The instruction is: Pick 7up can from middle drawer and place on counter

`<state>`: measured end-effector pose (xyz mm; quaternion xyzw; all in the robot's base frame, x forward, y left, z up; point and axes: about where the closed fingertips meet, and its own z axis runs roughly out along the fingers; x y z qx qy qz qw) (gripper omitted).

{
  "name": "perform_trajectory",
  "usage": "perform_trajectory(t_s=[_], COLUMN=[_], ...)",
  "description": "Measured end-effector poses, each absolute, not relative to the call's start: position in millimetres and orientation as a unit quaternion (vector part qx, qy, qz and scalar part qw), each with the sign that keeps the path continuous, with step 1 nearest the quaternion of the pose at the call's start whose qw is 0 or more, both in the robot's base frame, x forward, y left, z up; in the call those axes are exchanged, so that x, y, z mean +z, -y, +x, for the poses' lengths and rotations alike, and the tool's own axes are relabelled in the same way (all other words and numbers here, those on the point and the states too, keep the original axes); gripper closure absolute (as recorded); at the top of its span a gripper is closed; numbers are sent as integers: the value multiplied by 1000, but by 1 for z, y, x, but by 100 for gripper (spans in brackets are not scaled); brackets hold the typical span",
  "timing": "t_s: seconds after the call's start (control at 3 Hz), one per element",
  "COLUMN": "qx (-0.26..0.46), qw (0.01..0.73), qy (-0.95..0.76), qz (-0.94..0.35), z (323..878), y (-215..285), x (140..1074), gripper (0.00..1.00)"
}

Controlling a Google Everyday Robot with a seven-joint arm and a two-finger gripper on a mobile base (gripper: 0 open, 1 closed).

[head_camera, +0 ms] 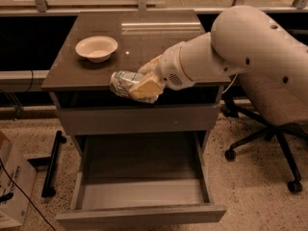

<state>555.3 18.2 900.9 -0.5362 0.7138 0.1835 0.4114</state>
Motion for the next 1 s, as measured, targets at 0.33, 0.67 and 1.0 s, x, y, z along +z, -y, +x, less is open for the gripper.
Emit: perform_trajectory(t_s=[0.33,0.67,1.0], qx=[141,107,82], qw=[441,450,448], qy=[-726,-746,-776], qz=[-509,-479,-437], z=[588,639,713], y=[-14,4,43], x=[920,924,905], gripper=[100,100,97])
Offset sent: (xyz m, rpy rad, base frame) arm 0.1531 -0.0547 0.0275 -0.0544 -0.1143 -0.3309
